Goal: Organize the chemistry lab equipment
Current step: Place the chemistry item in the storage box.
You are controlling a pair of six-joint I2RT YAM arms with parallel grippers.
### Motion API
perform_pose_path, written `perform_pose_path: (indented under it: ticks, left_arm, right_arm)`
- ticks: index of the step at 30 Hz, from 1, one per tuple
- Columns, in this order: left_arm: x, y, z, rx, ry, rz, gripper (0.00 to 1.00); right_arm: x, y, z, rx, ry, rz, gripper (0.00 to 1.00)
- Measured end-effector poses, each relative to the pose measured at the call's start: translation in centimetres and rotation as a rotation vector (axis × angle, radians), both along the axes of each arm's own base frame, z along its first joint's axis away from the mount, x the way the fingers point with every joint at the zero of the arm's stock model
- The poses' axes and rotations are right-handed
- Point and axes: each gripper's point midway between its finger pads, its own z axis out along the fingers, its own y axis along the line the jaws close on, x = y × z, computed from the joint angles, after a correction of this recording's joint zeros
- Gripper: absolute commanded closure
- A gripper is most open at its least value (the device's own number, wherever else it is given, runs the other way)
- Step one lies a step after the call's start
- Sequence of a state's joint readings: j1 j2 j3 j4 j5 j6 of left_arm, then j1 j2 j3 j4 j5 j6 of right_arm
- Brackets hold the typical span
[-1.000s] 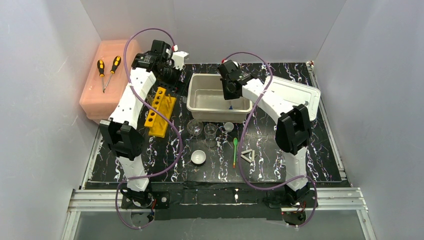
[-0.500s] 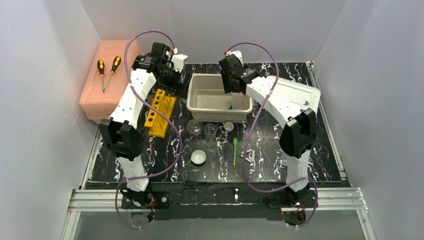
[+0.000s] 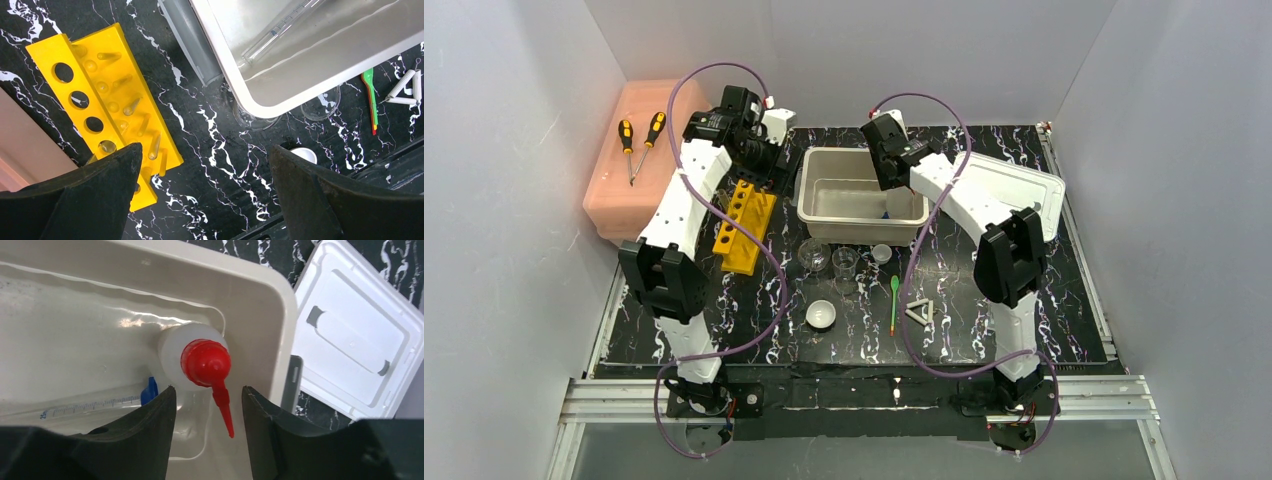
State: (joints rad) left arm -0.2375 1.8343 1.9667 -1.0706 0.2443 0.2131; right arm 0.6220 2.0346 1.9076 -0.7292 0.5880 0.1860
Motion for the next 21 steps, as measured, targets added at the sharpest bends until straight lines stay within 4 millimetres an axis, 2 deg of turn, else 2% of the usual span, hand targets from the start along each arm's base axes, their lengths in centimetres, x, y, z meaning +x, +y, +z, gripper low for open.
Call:
perform_pose_path:
  ticks: [2, 10, 14, 18, 21]
  left_arm:
    - [-0.2, 0.2, 0.2, -0.001, -0.003, 0.003, 0.02]
    - [-0.5, 0.9, 0.4, 0.000, -0.007, 0.017, 0.02]
    - [-0.4, 1.2, 0.3, -0.001, -0.007, 0.024, 0.02]
    - [-0.1, 1.5, 0.4, -0.003, -0.012, 0.032, 0.02]
    - [0.0, 1.7, 0.4, -0.004, -0.015, 0.038, 0.02]
  right_arm:
    - [0.0, 0.3, -0.5, 0.004, 0.015, 0.011, 0.50]
    - [-0.9, 2.5, -2.2, 0.034, 0.061, 0.056, 0.50]
    - [-2.6, 5.3, -2.5, 0.032, 0.066, 0.117, 0.49]
    - [-4.6, 8.3, -3.8, 0.022, 0.095, 0.187, 0.46]
    - [-5.0, 10.1, -4.7, 0.015, 0.107, 0.220, 0.44]
